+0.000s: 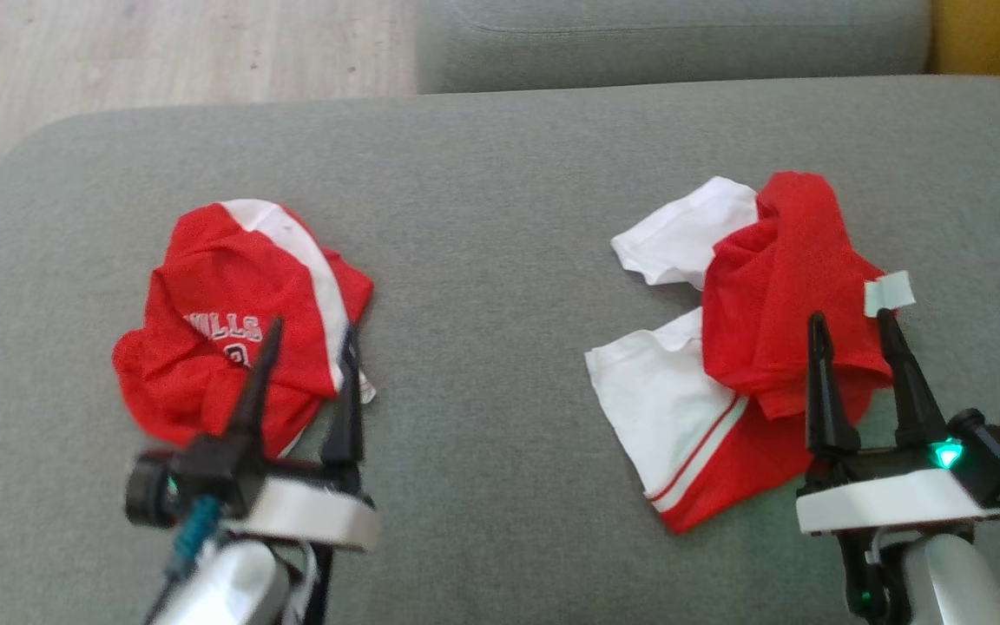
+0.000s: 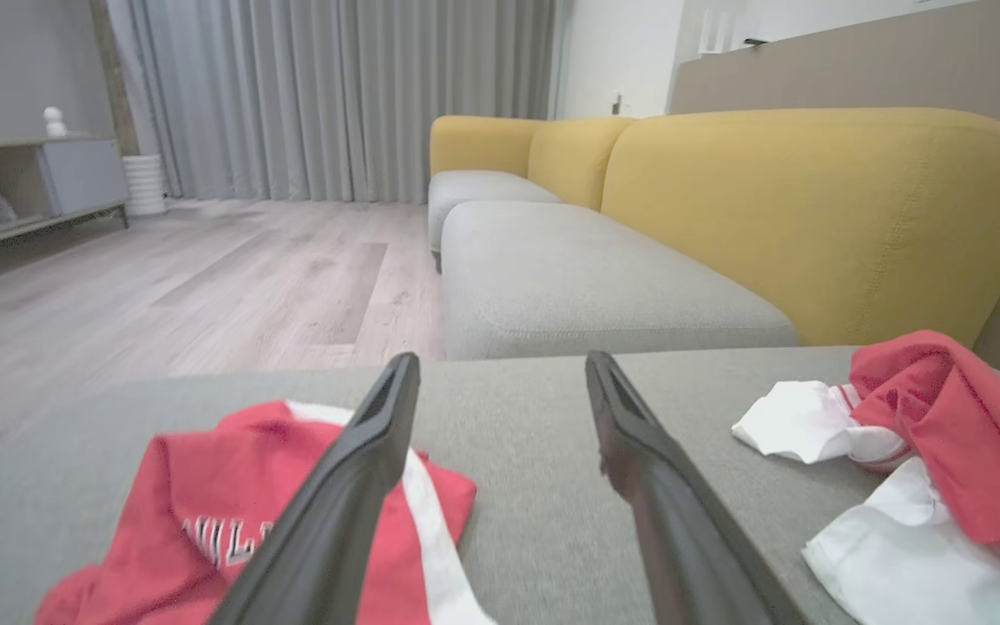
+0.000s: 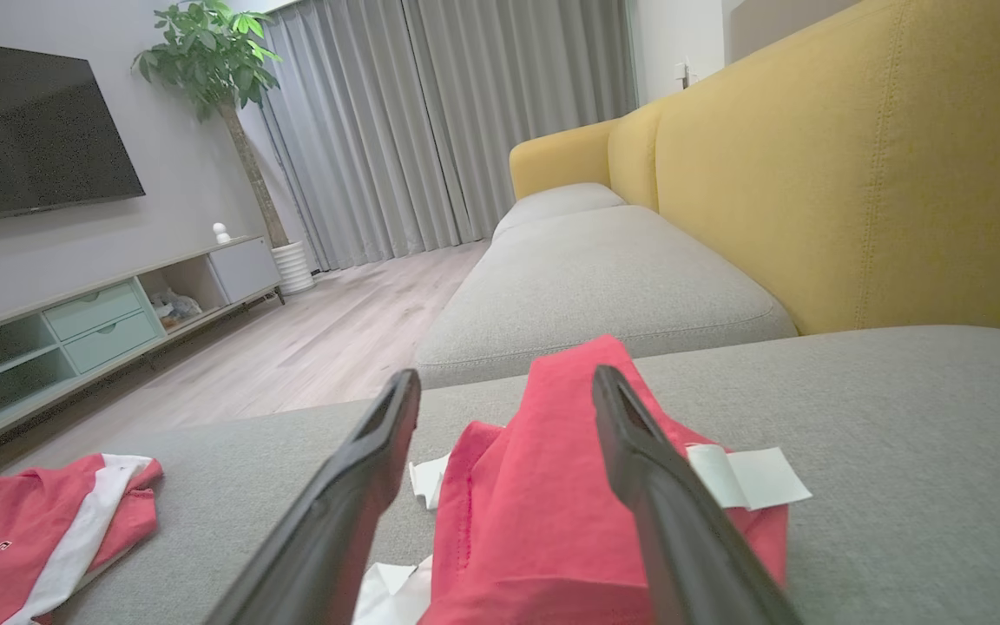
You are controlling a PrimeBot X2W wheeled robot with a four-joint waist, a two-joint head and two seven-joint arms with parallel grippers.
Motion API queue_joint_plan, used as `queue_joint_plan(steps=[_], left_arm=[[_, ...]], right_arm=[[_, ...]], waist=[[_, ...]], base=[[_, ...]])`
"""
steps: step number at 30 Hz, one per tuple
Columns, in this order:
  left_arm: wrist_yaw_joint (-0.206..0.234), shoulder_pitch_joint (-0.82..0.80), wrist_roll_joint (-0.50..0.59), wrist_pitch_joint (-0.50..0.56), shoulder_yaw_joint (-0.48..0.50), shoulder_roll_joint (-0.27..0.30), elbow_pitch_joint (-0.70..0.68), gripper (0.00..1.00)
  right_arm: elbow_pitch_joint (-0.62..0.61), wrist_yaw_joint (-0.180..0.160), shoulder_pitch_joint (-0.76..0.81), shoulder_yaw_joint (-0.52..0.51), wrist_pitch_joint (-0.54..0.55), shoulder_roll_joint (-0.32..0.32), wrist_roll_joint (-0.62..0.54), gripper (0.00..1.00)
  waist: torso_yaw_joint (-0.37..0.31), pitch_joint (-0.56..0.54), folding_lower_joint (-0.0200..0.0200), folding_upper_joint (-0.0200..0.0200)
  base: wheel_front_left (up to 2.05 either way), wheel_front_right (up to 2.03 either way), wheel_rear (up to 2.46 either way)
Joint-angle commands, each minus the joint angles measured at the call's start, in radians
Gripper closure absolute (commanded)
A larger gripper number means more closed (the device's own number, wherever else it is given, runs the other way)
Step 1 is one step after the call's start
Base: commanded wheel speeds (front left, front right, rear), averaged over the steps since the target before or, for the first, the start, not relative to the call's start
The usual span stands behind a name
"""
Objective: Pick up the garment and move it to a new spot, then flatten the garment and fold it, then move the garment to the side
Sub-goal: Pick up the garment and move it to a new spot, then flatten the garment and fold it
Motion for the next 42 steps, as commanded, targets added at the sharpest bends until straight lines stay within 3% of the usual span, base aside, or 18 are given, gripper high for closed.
queue_joint_plan(steps=[1,9,23,24,25,26,30,37,42], left_arm=[[-0.008,-0.041,0.02,-0.008,0.057,0.004,-0.035,0.0],[-0.112,0.006,0.131,-0.008,0.128,-0.084,0.011,0.0],[-0.232,0.02,0.232,-0.008,0.22,-0.204,0.077,0.0],[-0.238,0.021,0.238,-0.008,0.227,-0.21,0.081,0.0],[-0.243,0.023,0.244,-0.008,0.234,-0.216,0.083,0.0],[-0.248,0.026,0.25,-0.008,0.242,-0.22,0.086,0.0],[-0.263,0.045,0.271,-0.008,0.274,-0.232,0.096,0.0],[-0.286,0.057,0.298,-0.008,0.309,-0.251,0.1,0.0],[-0.308,0.047,0.321,-0.008,0.32,-0.272,0.106,0.0]], right_arm=[[-0.029,-0.001,-0.005,0.019,-0.011,-0.006,-0.006,0.0],[-0.005,-0.001,-0.016,0.019,-0.011,-0.006,-0.068,0.0],[0.324,-0.001,-0.184,-0.054,0.083,-0.006,-0.247,0.0],[0.341,-0.001,-0.191,-0.054,0.086,-0.006,-0.249,0.28],[0.354,-0.001,-0.197,-0.055,0.084,-0.006,-0.251,0.91],[0.362,-0.001,-0.203,-0.061,0.078,-0.006,-0.254,1.0],[0.371,-0.001,-0.218,-0.107,0.061,-0.006,-0.272,1.0],[0.26,-0.001,-0.24,-0.23,0.107,-0.01,-0.384,1.0],[0.165,-0.001,-0.275,-0.297,0.211,-0.108,-0.419,1.0]], waist=[[0.011,-0.003,0.0001,0.0],[0.046,-0.006,0.0001,0.0],[0.091,0.052,0.0001,0.0],[0.091,0.054,0.0001,0.0],[0.09,0.054,0.0001,0.0],[0.088,0.054,0.0001,0.0],[0.063,0.043,0.0001,0.0],[0.013,0.03,0.0001,0.0],[0.005,0.036,0.0001,0.0]], base=[[0.0,0.0,0.0],[0.0,0.0,0.0],[0.0,0.0,0.0],[0.0,0.0,0.0],[0.0,0.0,0.0],[0.0,0.0,0.0],[0.0,0.0,0.0],[0.0,0.0,0.0],[0.0,0.0,0.0]])
